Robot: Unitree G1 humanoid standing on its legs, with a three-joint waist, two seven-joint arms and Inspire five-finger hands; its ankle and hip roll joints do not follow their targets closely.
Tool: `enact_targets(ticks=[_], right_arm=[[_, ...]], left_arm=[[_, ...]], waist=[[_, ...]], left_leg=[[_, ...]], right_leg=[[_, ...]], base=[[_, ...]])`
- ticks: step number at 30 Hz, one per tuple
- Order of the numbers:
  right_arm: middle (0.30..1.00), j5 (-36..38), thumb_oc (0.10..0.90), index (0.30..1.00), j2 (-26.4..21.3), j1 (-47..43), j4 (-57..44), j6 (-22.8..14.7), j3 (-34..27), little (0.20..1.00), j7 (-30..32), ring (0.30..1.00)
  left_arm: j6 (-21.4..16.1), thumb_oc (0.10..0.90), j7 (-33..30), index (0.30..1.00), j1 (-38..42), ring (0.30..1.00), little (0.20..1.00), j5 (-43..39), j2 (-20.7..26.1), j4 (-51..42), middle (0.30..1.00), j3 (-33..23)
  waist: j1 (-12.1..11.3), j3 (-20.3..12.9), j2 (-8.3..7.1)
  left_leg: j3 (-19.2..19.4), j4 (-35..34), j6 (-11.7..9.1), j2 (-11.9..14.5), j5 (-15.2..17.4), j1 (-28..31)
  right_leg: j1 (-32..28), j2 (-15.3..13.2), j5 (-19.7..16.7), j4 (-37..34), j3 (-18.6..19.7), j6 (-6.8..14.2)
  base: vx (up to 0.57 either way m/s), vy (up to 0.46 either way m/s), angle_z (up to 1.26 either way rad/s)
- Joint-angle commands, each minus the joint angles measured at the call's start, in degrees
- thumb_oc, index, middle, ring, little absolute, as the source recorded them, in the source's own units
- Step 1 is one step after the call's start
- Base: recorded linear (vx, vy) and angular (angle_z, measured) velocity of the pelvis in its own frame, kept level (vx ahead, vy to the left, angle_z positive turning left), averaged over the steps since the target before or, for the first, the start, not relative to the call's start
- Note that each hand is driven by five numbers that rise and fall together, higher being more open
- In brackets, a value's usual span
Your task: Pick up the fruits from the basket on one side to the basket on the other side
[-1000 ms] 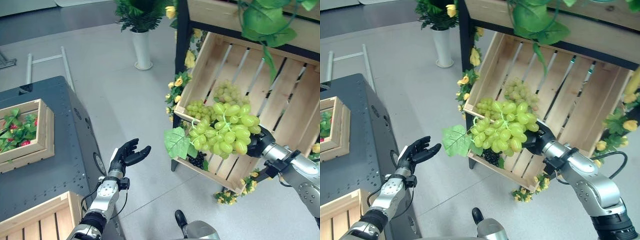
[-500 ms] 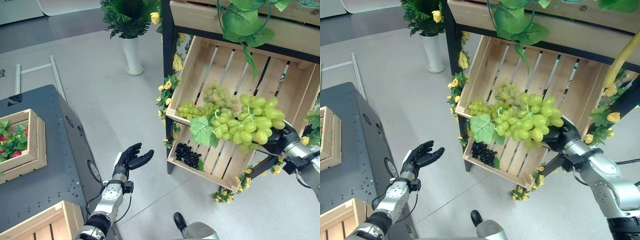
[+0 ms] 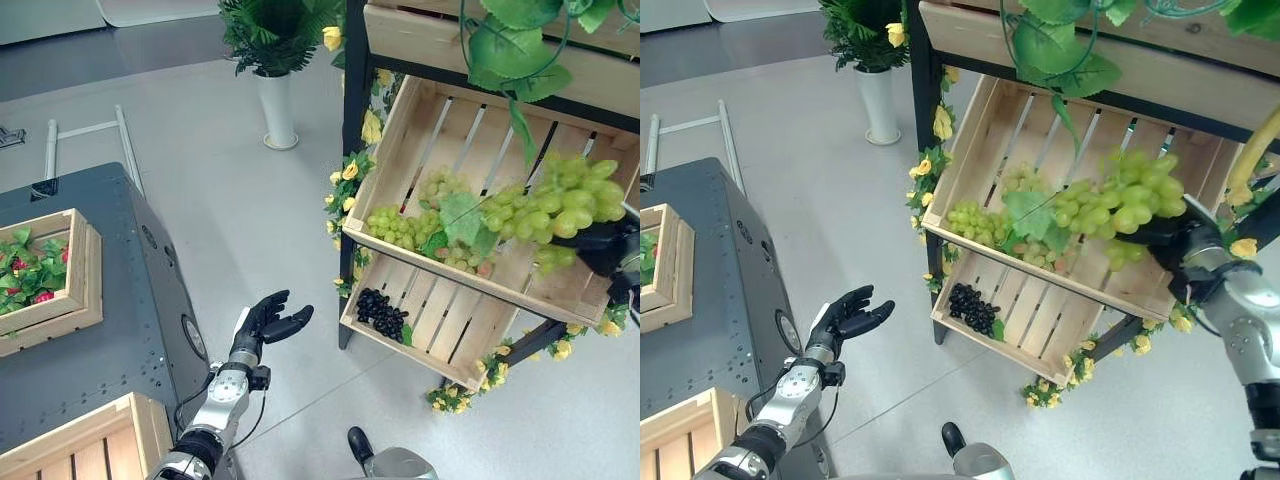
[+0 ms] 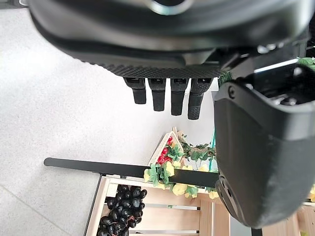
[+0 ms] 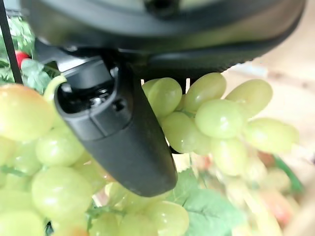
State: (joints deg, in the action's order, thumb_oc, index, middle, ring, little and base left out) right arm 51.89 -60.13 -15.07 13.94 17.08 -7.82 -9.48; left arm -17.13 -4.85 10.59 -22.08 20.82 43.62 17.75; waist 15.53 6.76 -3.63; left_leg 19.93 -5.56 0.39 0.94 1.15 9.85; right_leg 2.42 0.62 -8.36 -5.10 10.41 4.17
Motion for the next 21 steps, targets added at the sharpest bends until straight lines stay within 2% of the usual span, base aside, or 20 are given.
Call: enact_targets(ticks=[1, 10, 16, 17, 21], right_arm=[[0.300, -3.0, 0.400, 0.300, -6.0, -13.6, 8.2, -7.4, -1.1, 0.300, 1.9, 0.300], [0.300, -9.2, 0.400, 0.300, -8.2, -22.0, 20.4, -6.0, 7.0, 0.300, 0.1, 0.300], [0.300, -12.1, 0.400, 0.300, -7.4, -25.5, 24.1, -4.0, 11.6, 0.300, -4.4, 0.300], [0.900, -12.6, 0.800, 0.900, -7.0, -25.7, 23.9, -3.4, 12.2, 0.900, -5.1, 0.900], [0.900, -13.3, 0.800, 0.900, -6.8, -26.2, 23.7, -3.9, 13.2, 0.900, -4.9, 0.900]], left_arm=[[-6.1, 0.800, -1.2, 0.900, 3.4, 0.900, 0.900, 1.9, 2.0, -1.7, 0.900, 1.7], [-5.6, 0.800, -1.0, 0.900, 4.3, 0.900, 0.900, 1.6, 2.3, -2.3, 0.900, 2.6], [-4.8, 0.800, -0.8, 0.900, 4.7, 0.900, 0.900, 1.1, 2.4, -2.4, 0.900, 2.8], [-4.6, 0.800, -0.9, 0.900, 4.8, 0.900, 0.900, 1.1, 2.4, -2.5, 0.900, 2.8], [-4.6, 0.800, -0.8, 0.900, 4.9, 0.900, 0.900, 1.1, 2.4, -2.6, 0.900, 2.4]], waist=[[-3.4, -4.0, -1.41], [-5.2, -3.6, -1.61], [-5.9, -3.2, -1.39], [-5.9, -3.1, -1.33], [-5.8, -2.9, -1.10]], left_leg=[[-3.6, 0.6, 2.0, -2.0, 4.6, -1.1], [-4.9, 0.6, 1.9, -2.2, 4.4, -1.3], [-5.3, 0.6, 1.9, -2.3, 4.3, -1.2], [-5.2, 0.6, 1.9, -2.4, 4.3, -1.2], [-5.1, 0.6, 1.9, -2.4, 4.3, -1.1]], right_leg=[[-3.9, 3.0, 3.9, 0.1, -2.7, -0.1], [-4.1, 2.8, 4.0, 0.1, -3.8, -0.3], [-4.4, 2.5, 4.1, 0.1, -4.3, -0.6], [-4.4, 2.4, 4.1, 0.1, -4.4, -0.6], [-4.5, 2.4, 4.2, 0.1, -4.4, -0.7]], base=[[0.00, 0.000, 0.00], [0.00, -0.001, 0.01], [0.00, 0.000, 0.00], [0.00, 0.000, 0.00], [0.00, 0.000, 0.00]])
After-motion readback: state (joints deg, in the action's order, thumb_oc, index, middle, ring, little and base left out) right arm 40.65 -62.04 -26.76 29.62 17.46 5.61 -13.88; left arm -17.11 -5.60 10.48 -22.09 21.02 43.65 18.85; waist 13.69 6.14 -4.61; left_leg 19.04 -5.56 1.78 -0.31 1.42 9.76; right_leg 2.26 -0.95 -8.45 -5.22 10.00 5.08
